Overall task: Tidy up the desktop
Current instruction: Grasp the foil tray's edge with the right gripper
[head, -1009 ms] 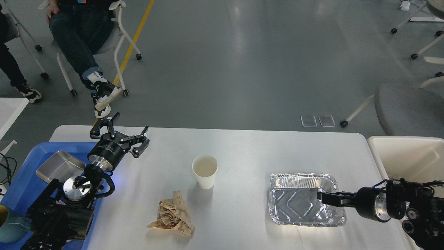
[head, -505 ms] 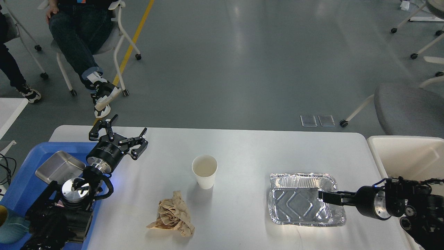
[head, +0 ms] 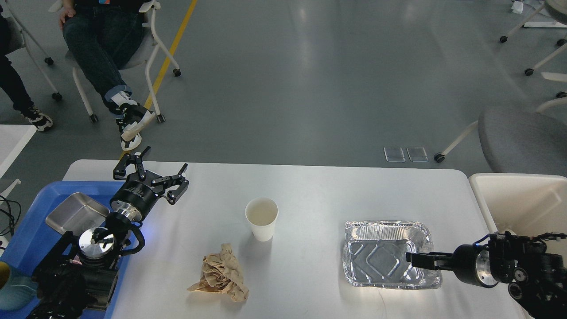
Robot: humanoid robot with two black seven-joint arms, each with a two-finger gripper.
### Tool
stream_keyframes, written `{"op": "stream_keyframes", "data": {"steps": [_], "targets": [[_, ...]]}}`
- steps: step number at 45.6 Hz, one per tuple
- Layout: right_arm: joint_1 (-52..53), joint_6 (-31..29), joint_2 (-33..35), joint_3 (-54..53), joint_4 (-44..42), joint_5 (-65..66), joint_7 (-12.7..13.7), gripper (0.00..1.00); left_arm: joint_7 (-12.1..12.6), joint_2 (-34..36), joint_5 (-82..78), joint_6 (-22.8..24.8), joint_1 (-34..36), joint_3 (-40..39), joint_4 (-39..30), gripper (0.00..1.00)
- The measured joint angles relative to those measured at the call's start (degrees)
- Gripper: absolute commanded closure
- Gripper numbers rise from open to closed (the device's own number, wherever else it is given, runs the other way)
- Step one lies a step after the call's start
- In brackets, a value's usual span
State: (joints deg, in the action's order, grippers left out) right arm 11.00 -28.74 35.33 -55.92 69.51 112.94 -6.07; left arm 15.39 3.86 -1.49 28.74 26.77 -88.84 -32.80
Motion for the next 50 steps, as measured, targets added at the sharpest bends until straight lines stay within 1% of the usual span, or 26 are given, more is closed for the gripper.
{"op": "stream_keyframes", "data": {"steps": [4, 10, 12, 15, 25, 27, 35, 50], "targets": [[0.02, 0.00, -0.14, 0.09, -0.03, 0.00, 0.00, 0.10, 0.00, 0.00, 0.00, 0.08, -0.24, -0.07, -0.02, 0.00], [0.13, 0.00, -0.24, 0.11, -0.22, 0.00, 0.00, 0.22, 0.00, 0.14, 0.00, 0.09, -0.60, -0.25, -0.05, 0.00], [0.15, 0.00, -0.25, 0.11, -0.29, 0.00, 0.00, 0.31, 0.00, 0.28, 0.00, 0.09, -0.64, -0.26, -0.05, 0.00], [0.18, 0.00, -0.26, 0.12, -0.32, 0.00, 0.00, 0.50, 0.00, 0.44, 0.00, 0.09, -0.72, -0.29, -0.05, 0.00], [0.18, -0.35, -0.26, 0.20, -0.41, 0.00, 0.13, 0.96, 0.00, 0.62, 0.00, 0.09, -0.91, -0.32, -0.05, 0.00], [0.18, -0.42, -0.26, 0.20, -0.43, 0.00, 0.20, 1.00, 0.00, 0.74, 0.00, 0.09, -0.92, -0.32, -0.05, 0.00], [0.17, -0.31, -0.93, 0.14, -1.64, -0.03, 0.65, 1.00, -0.02, 0.97, 0.00, 0.15, -0.93, -0.34, -0.06, 0.00], [-0.11, -0.38, -0.98, 0.00, -1.71, -0.41, 0.70, 1.00, -0.02, 1.59, 0.09, 0.17, -0.93, -0.43, -0.08, 0.00]]}}
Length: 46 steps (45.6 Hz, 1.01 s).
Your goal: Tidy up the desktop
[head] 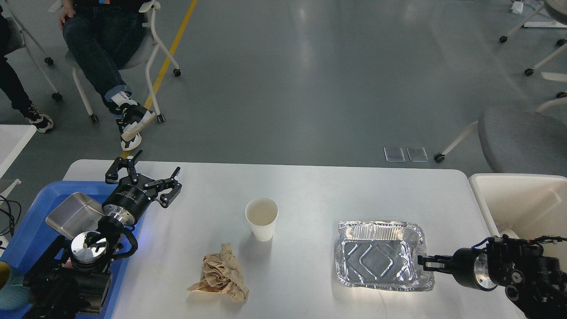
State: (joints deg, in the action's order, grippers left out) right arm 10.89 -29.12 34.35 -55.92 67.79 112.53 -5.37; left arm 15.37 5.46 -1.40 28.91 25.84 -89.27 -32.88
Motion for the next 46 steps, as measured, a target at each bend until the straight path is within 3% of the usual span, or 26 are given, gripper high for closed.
{"op": "stream_keyframes", "data": {"steps": [14, 29, 38, 46], "targets": [[0.28, 0.04, 2.80, -0.52, 1.29, -1.31, -0.34, 1.00, 0.19, 0.82, 0.00, 0.00, 0.33, 0.40, 0.00, 0.00], [0.00, -3.37, 9.69, -1.60, 9.95, -10.72, 0.43, 1.00, 0.27, 1.14, -0.06, -0.42, 1.37, 0.67, 0.00, 0.00], [0.09, -7.50, 10.53, -4.10, 13.38, -19.60, 5.50, 1.00, 0.27, 0.90, -0.09, -0.82, 1.73, 0.68, 0.00, 0.00], [0.47, -10.90, 10.27, -4.32, 15.81, -22.93, 8.49, 1.00, 0.27, 0.88, -0.09, -0.88, 1.72, 0.68, 0.00, 0.00]]}}
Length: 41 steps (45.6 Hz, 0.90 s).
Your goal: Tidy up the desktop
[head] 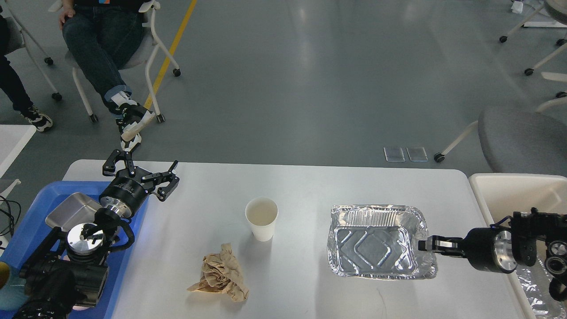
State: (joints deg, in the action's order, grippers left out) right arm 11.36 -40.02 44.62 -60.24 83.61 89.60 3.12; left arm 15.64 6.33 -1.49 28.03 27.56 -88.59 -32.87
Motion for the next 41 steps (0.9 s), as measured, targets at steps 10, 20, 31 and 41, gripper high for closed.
{"op": "stream_keyframes", "data": {"steps": [10, 20, 31, 41], "targets": [[1.98, -1.57, -1.80, -0.01, 2.33, -1.16, 2.24, 1.00, 0.00, 0.24, 0.00, 0.00, -0.37, 0.00, 0.06, 0.00], [5.01, -3.18, -5.14, 0.07, 4.11, -3.19, 6.13, 1.00, 0.00, 0.27, 0.00, -0.08, -0.40, 0.00, 0.08, 0.00], [6.69, -4.71, -7.51, 0.15, 5.15, -4.50, 9.33, 1.00, 0.00, 0.27, 0.00, -0.09, -0.40, 0.02, 0.08, 0.00], [6.75, -4.89, -8.60, 0.15, 5.64, -5.07, 10.50, 1.00, -0.16, 0.19, 0.00, -0.13, -0.15, 0.02, 0.08, 0.00]]}}
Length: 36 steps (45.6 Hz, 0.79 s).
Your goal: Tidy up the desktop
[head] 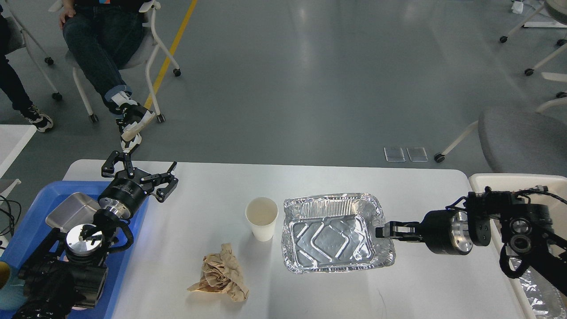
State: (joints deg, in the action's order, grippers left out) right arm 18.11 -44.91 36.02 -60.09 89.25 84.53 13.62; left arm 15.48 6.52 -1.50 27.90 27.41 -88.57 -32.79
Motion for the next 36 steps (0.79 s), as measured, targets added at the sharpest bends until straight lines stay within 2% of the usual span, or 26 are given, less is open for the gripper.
{"op": "stream_keyframes", "data": {"steps": [25, 29, 32, 36], "targets": [[-0.67, -0.01, 0.99, -0.03, 0.13, -0.24, 0.35, 1.00, -0.23, 0.79, 0.67, 1.09, 1.69, -2.00, -0.09, 0.00], [-0.87, -0.01, 1.08, -0.03, 0.14, -0.24, 0.35, 1.00, -0.38, 1.31, 0.56, 2.57, 2.21, -2.18, -0.09, 0.00], [-0.94, -0.01, 1.42, -0.06, 0.19, -0.24, 0.35, 1.00, -1.29, 2.87, 0.46, 5.61, 2.32, -1.99, -0.09, 0.00], [-0.98, -0.01, 2.28, -0.11, 0.42, -0.24, 0.35, 1.00, -4.65, 5.87, 0.25, 9.61, 2.03, -1.68, -0.07, 0.00]]}}
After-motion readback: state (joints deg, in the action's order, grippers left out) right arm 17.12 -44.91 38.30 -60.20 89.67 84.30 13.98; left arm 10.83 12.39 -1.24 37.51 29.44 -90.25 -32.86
